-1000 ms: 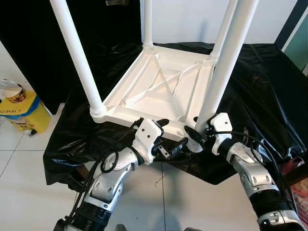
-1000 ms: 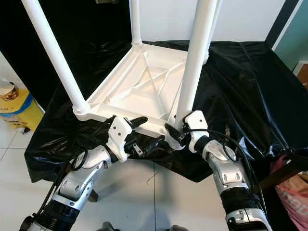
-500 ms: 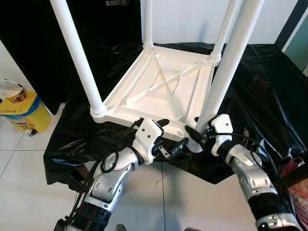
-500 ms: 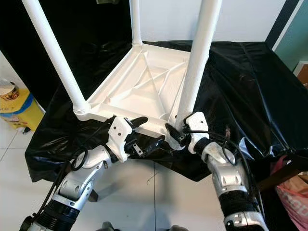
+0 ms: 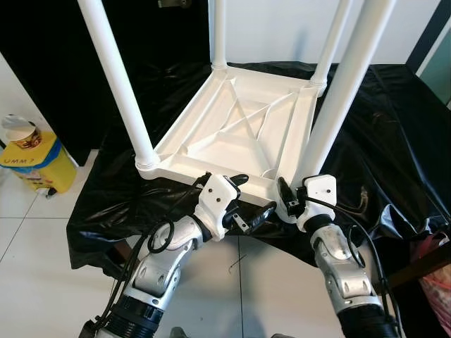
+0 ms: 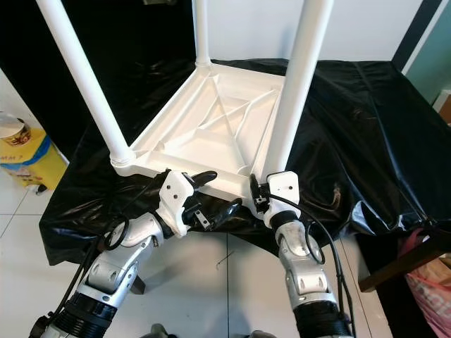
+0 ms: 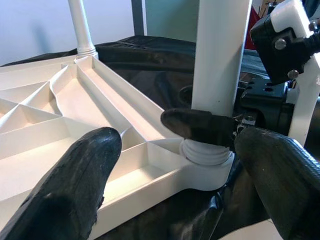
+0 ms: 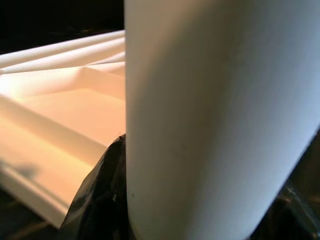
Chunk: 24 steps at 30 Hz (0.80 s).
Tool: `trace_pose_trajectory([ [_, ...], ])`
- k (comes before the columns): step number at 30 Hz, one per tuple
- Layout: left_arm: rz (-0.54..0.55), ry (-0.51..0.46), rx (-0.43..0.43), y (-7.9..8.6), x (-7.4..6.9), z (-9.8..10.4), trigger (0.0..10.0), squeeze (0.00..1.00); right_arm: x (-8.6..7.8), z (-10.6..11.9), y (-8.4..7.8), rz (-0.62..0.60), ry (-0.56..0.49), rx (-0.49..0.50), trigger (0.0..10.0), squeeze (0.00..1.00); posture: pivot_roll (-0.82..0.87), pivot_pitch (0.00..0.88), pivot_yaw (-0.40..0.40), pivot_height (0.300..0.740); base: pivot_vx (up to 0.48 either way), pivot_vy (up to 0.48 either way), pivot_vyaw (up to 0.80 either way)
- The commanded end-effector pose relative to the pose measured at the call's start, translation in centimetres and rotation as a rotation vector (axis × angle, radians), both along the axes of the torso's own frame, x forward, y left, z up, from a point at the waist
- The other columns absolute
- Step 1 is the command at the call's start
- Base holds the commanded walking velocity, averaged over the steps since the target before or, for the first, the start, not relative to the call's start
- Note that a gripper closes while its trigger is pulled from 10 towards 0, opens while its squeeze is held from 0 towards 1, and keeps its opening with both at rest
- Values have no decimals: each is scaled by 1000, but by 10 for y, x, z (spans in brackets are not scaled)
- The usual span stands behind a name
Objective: Building children table
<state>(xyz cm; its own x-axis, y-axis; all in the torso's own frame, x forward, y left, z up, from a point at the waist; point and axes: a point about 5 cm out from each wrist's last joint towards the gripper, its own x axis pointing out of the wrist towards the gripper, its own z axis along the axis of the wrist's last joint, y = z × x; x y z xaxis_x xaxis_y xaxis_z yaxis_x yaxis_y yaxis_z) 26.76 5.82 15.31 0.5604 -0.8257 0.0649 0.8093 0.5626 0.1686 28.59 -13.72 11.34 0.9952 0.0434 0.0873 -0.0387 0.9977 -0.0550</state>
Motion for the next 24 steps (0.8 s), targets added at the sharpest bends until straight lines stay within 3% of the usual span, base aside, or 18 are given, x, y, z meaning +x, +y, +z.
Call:
trace_pose_trajectory([
  [1,-24,11,16,-2,-3,-3,10000,0,-8,-22,-16,-145,119,-20,10000,0,-32,73,-19,740,0,0,0],
  [9,-20,11,18,-3,-4,-5,10000,0,-9,-20,-9,-183,120,9,10000,0,-34,70,-20,740,0,0,0],
  [13,-18,-3,60,-3,-2,-9,10000,0,-9,-17,-11,-189,112,-2,10000,0,-33,65,-21,740,0,0,0],
  [14,-4,-12,98,0,2,-12,10000,0,-10,-15,-10,-185,99,-7,10000,929,-34,62,-19,740,0,0,0],
  [15,-4,-12,98,0,2,-12,10000,0,-10,-15,-10,-185,99,-7,10000,929,-34,62,-19,740,0,0,0],
  [16,7,-18,118,2,4,-13,10000,0,-10,-13,-9,-176,92,-7,10000,1000,-35,59,-19,740,0,0,0],
  [24,53,-47,209,13,18,-16,10000,0,-11,-6,-8,-118,54,-5,10000,1000,-43,51,-11,740,0,0,0],
])
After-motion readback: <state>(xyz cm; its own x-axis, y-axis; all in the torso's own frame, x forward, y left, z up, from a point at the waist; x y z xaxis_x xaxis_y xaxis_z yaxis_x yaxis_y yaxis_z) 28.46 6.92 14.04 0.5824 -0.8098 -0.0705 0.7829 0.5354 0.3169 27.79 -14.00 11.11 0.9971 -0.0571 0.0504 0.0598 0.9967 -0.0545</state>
